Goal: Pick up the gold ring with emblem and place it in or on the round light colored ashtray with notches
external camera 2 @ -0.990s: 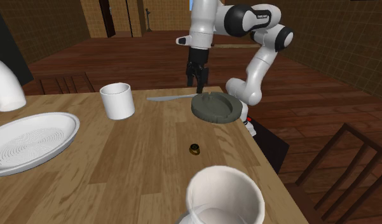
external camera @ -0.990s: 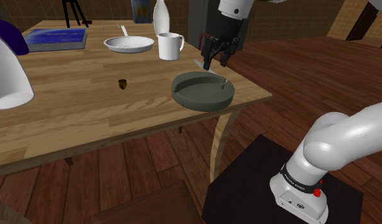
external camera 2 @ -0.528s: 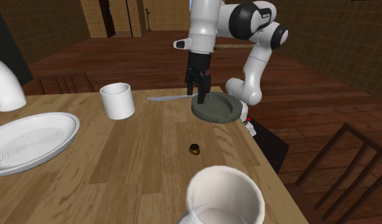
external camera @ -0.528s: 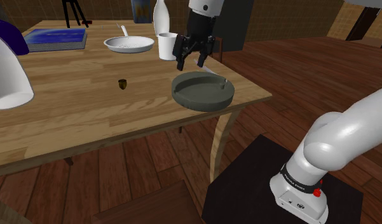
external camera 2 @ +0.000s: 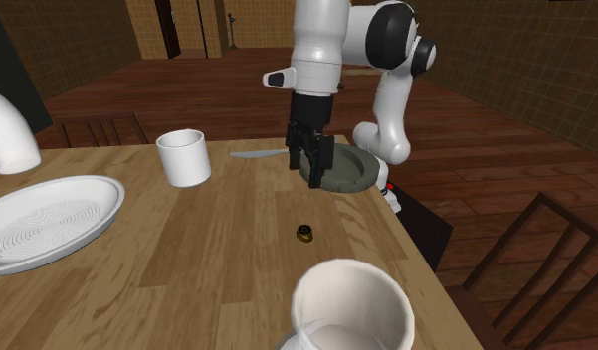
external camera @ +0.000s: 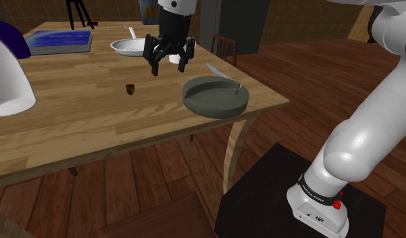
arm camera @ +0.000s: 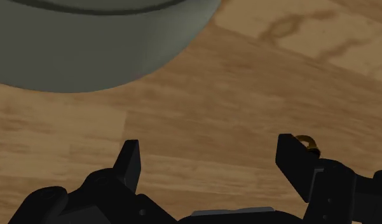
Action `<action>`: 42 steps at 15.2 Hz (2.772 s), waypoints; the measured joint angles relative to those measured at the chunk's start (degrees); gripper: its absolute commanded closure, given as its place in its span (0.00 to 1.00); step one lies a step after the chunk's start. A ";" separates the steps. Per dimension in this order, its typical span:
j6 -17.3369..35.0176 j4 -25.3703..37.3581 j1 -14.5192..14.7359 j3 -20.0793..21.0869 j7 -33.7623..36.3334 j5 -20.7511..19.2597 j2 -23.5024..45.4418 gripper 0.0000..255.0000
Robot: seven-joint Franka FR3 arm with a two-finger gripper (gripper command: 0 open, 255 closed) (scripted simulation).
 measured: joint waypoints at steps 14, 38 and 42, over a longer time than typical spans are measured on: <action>-1.10 20.67 7.72 4.94 11.46 -12.64 21.77 0.00; -2.83 23.60 8.48 4.95 11.77 -13.38 23.05 1.00; -6.74 28.92 9.61 4.97 11.95 -14.30 24.62 1.00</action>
